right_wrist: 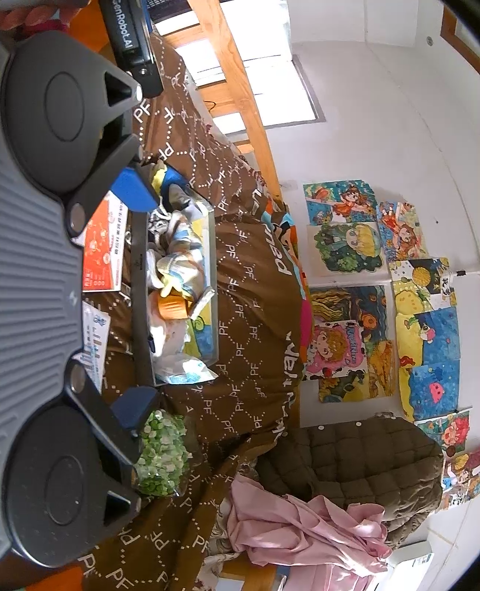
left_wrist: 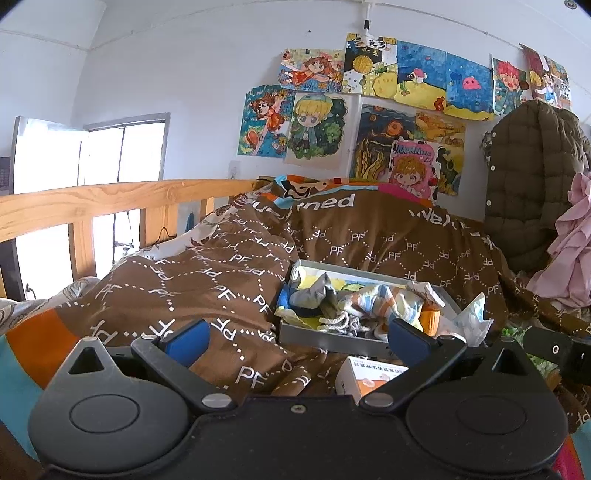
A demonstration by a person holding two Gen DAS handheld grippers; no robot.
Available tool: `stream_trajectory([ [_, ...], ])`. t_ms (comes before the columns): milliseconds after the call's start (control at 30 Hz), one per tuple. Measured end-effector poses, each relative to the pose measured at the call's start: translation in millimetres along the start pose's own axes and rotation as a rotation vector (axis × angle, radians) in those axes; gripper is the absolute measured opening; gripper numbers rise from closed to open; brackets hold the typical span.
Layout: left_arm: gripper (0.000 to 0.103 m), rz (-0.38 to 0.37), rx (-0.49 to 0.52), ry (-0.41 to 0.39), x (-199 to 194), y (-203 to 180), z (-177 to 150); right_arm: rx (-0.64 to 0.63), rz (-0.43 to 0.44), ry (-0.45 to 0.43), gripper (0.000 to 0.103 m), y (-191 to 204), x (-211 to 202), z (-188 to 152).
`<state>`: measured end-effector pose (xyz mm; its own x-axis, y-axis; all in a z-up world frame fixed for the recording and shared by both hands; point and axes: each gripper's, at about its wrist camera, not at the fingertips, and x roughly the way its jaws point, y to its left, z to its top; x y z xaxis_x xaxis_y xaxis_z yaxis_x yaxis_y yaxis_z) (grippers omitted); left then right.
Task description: Organize soft objects
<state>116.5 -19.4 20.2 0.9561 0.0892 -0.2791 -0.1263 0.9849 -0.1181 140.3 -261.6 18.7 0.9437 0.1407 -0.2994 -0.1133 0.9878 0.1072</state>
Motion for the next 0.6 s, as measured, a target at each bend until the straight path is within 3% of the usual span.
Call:
stream_trajectory([
  [600,0.102,-0.008,0.022,0.036,-7,17,-17,-0.012,-0.009,0.062,0.103,18,-7,-23],
])
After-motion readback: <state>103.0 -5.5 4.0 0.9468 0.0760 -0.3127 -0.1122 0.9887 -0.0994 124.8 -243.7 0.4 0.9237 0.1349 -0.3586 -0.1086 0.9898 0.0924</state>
